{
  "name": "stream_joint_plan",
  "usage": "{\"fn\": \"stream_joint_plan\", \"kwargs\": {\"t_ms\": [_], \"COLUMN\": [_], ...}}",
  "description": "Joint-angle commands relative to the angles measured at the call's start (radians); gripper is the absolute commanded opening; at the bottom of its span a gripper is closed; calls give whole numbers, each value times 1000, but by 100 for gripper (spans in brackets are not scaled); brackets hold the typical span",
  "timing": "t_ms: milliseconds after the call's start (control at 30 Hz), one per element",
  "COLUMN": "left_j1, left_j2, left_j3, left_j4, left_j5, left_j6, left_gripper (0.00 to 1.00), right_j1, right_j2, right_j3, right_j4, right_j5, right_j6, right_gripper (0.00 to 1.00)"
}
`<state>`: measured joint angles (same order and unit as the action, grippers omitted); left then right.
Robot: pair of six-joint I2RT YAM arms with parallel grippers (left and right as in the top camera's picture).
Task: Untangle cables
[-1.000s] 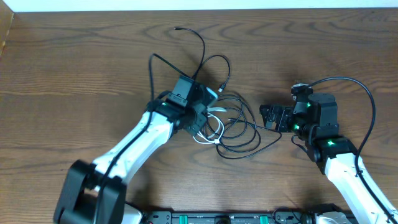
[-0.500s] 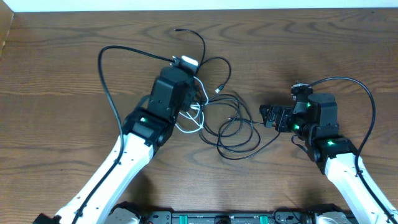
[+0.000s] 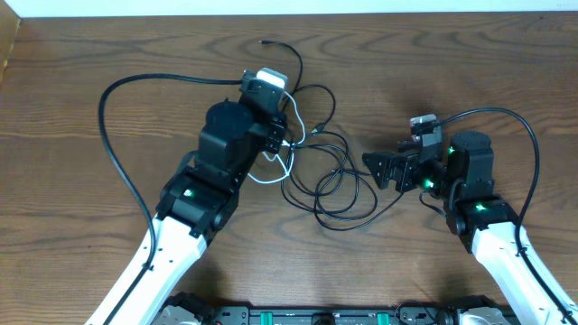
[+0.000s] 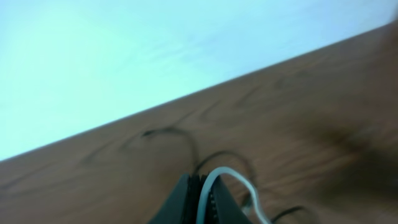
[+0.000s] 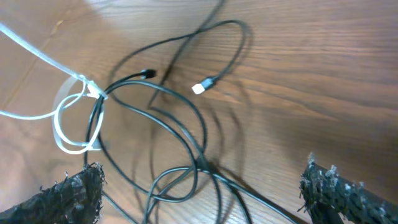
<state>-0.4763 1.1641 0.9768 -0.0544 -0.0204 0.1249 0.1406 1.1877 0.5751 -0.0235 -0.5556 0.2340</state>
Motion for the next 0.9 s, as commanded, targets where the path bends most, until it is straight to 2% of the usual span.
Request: {"fn": "stream_joint_plan", "kwargs": {"t_ms": [0, 167, 467, 667, 867], "left_j1": [-1, -1, -4, -60, -132], "left_j2": [-40, -43, -43, -42, -42], "left_j3": [-2, -2, -2, -2, -2], "left_j4": [48, 118, 187, 200, 210], "left_j5": [204, 394, 588, 605, 605], "left_j6": [-64, -132, -230, -261, -261], "left_gripper": [7, 7, 7, 7, 7], "right_j1": [5, 5, 40, 116, 180], "right_j2": [4, 4, 4, 4, 4], "right_j3": [5, 5, 5, 5, 5], "right_j4": [6, 12, 99, 210, 266], "right_j5": [-107, -142, -214, -201, -55], "right_j6": [-65, -86, -124, -151, -145], "right_gripper": [99, 99, 99, 99, 98]}}
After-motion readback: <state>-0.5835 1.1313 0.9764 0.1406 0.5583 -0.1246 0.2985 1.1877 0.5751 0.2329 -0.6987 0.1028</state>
